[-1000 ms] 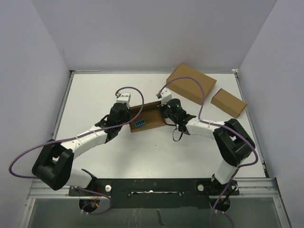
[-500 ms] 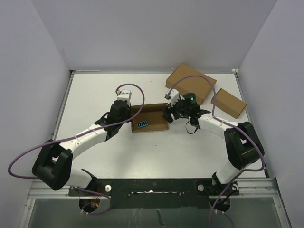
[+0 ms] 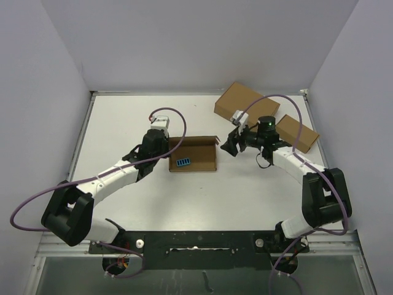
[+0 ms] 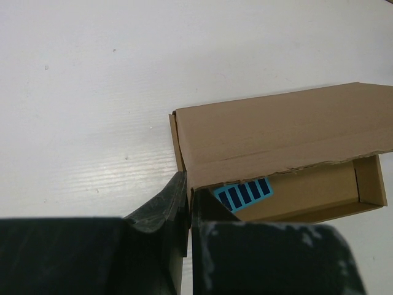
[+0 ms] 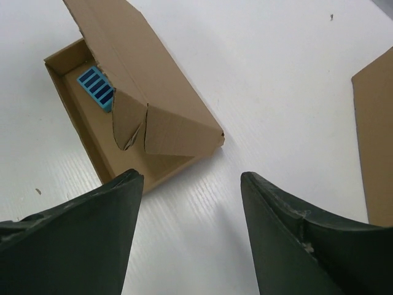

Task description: Fold the paper box

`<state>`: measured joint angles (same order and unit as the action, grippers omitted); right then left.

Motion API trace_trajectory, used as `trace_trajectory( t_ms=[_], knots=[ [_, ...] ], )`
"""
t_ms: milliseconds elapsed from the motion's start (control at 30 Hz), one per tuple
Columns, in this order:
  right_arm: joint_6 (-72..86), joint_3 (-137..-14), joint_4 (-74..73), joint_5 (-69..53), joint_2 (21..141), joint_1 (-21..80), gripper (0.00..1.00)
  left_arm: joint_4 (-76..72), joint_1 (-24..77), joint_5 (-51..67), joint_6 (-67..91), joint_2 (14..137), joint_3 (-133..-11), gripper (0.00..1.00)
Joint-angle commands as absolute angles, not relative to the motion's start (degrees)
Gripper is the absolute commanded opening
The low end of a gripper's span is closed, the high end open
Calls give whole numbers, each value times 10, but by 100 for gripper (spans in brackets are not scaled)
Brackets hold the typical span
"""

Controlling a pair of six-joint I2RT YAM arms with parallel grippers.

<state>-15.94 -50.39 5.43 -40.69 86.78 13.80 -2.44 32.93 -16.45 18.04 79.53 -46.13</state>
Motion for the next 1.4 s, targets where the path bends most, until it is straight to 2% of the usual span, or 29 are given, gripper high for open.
trace_trajectory(
  t_ms=[0, 100, 400, 567, 733, 967, 1367],
  knots=[
    [-149, -492, 114, -454, 848, 140, 62, -38, 326, -160, 195, 788, -495, 0],
    [-155, -489, 118, -426, 852, 150, 58, -36, 326, -161, 197, 790, -496, 0],
    [-198, -432, 206, -395, 847, 175, 55, -29, 325, -158, 204, 793, -502, 0],
    [-205, -437, 233, -344, 857, 190, 48, -28, 324, -154, 206, 793, -503, 0],
    [-210, -445, 243, -315, 866, 199, 46, -27, 324, -151, 208, 795, -504, 0],
    [-219, -452, 238, -306, 869, 212, 28, -24, 324, -150, 210, 796, -508, 0],
    [-221, -468, 232, -292, 879, 223, 4, -20, 324, -142, 219, 798, -509, 0]
  ],
)
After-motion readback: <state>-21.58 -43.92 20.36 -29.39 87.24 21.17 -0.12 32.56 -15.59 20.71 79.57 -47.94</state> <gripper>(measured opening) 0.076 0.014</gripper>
